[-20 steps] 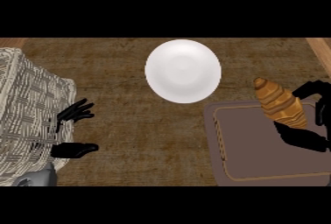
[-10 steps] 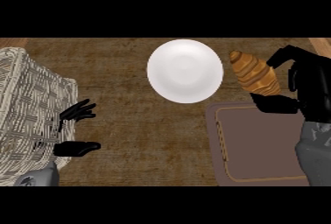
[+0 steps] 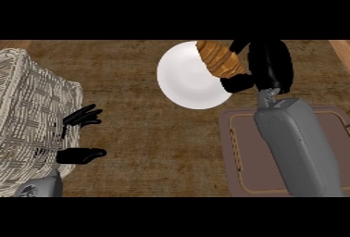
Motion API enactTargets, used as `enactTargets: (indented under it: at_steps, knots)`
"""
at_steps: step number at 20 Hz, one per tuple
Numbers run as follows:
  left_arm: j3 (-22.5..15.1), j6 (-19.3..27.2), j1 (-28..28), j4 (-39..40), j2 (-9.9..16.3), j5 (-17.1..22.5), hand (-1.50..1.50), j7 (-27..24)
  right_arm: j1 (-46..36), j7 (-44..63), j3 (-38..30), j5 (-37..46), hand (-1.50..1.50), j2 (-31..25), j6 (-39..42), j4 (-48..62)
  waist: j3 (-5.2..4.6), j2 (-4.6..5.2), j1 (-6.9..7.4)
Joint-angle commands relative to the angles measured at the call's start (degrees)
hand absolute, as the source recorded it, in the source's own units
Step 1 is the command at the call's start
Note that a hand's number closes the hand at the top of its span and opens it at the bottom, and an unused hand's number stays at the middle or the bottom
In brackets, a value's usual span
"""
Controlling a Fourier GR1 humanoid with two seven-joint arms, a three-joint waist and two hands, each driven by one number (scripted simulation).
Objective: Pick the croissant from the tray and place it in the plate
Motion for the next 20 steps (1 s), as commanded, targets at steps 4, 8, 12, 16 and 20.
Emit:
enactTargets:
  at_steps: [4,8,12,16,20]
  knots:
    - [-0.6,-0.1,0.4,-2.5,-2.3,1.6,0.0,2.8,-10.7,-4.0,-1.5,3.0,1.5,6.5,-9.6,22.0,-0.46,0.2,0.58]
    - [1.0,0.4,-2.9,4.6,-0.7,1.3,0.0,-1.7,-15.5,-8.7,-5.0,1.7,1.5,7.6,-15.5,34.5,-0.5,0.53,0.43]
    - [-1.7,-0.1,0.8,-3.2,-3.3,0.6,0.0,1.8,-17.1,-5.0,-9.4,-3.4,-1.5,8.8,-26.1,38.1,-0.42,0.53,1.93]
    - [-0.9,1.7,-2.4,2.5,-1.9,0.0,0.0,-0.4,-22.2,-5.3,-10.9,-5.9,-1.5,8.9,-29.2,48.3,-0.48,0.8,1.34]
    - [-1.4,1.0,-2.1,0.1,-3.0,0.8,0.0,1.2,-22.7,-9.9,-12.9,-11.2,-1.5,8.9,-34.8,53.8,-0.44,1.04,2.38]
